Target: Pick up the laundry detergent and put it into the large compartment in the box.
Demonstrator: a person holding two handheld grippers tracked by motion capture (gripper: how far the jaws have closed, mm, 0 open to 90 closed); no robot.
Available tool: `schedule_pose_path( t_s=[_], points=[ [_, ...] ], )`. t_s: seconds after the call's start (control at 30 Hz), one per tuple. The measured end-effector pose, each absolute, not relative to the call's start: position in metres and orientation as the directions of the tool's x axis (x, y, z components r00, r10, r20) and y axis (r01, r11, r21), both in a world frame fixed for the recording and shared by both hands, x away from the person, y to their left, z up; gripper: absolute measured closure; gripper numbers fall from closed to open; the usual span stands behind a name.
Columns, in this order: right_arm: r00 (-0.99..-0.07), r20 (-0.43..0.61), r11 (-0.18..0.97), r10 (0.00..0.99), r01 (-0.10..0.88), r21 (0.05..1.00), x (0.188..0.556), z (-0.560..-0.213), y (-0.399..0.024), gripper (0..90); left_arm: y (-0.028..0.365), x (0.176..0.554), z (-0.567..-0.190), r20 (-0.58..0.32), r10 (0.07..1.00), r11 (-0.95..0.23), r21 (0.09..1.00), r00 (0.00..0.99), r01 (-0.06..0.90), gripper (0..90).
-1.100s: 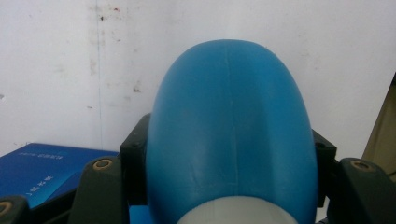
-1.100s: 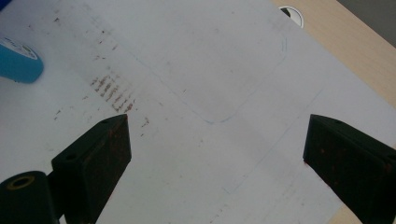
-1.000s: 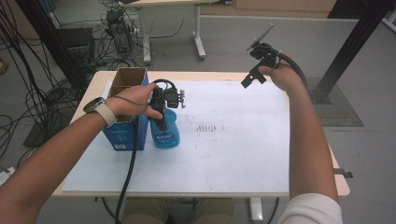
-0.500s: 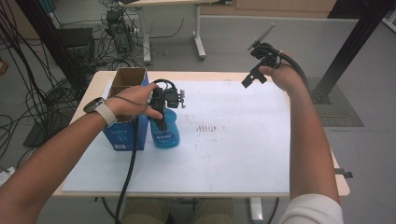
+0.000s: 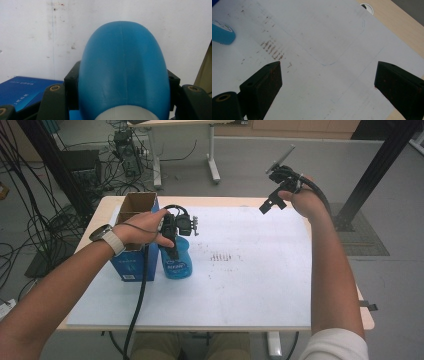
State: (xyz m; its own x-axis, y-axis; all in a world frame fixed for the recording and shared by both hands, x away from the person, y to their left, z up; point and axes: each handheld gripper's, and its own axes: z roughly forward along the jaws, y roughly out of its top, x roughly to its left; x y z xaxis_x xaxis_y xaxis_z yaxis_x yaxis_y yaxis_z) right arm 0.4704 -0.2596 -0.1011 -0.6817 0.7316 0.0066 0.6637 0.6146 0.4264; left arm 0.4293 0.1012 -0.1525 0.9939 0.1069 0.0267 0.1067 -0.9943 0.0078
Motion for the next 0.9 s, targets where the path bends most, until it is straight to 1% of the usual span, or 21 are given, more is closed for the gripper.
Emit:
schedule_pose_path(
  t_s=[0.9],
  points=[
    [-0.682,0.009,0.613,0.731,0.663,0.429,0.4706,-0.1011,-0.2599,7.5,0.1015,0.4295,-0.1525,0.026,0.105,-0.995,0.009,0.994,0.104,38.3]
  ],
)
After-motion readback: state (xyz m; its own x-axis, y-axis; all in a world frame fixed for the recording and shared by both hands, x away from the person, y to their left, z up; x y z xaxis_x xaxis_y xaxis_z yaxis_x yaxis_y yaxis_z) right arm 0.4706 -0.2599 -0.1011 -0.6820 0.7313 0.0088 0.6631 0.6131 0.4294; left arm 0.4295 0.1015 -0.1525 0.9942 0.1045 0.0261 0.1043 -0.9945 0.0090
